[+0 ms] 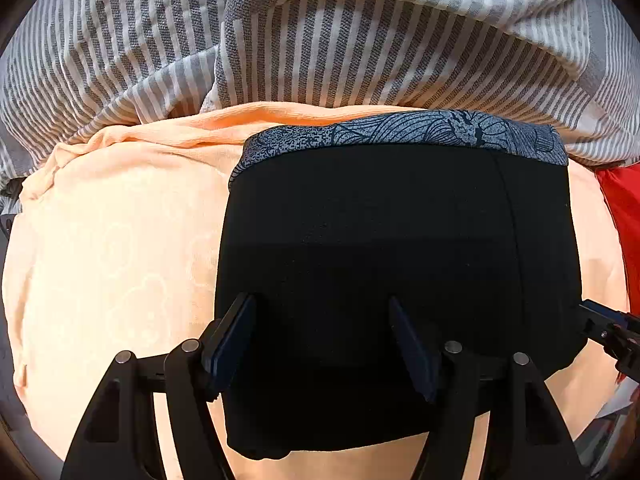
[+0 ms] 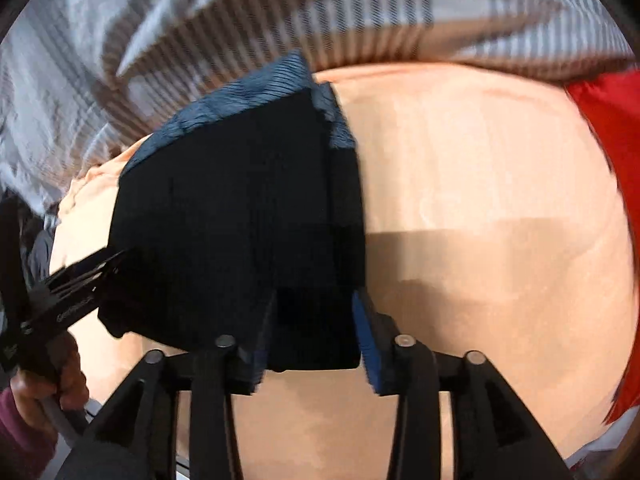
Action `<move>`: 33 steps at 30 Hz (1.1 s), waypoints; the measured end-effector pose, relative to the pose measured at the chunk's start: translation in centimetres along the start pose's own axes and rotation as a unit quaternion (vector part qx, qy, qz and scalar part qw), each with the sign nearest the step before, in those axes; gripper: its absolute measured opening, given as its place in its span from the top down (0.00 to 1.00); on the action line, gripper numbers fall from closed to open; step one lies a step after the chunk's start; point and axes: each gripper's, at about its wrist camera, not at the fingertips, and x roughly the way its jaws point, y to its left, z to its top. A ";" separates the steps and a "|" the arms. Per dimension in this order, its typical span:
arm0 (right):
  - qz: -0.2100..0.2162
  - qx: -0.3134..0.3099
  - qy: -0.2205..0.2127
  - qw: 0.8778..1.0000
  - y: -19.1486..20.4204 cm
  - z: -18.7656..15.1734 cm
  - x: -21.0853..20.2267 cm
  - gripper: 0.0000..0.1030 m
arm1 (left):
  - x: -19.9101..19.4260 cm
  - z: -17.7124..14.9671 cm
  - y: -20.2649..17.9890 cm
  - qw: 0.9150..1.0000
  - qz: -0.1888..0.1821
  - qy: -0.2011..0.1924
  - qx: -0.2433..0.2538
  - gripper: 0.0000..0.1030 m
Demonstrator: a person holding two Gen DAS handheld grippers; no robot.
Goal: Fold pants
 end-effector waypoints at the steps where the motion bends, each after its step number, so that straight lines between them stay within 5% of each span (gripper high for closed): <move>1: -0.002 0.003 -0.002 1.000 -0.2 -0.1 0.1 0.47 | 0.1 0.1 0.0 1.000 0.001 0.000 0.000 0.32; 3: -0.005 0.009 -0.004 1.000 -0.7 -0.3 0.5 0.41 | 0.2 0.3 -0.2 1.000 0.003 0.001 0.000 0.32; 11: -0.033 -0.035 -0.026 0.999 0.2 -0.6 0.3 0.41 | 0.3 0.4 -0.3 1.000 0.009 0.004 0.001 0.32; 33: -0.045 -0.025 -0.006 0.999 -0.1 -2.4 -1.2 0.40 | -0.4 0.3 0.7 1.000 0.008 0.025 -0.002 0.25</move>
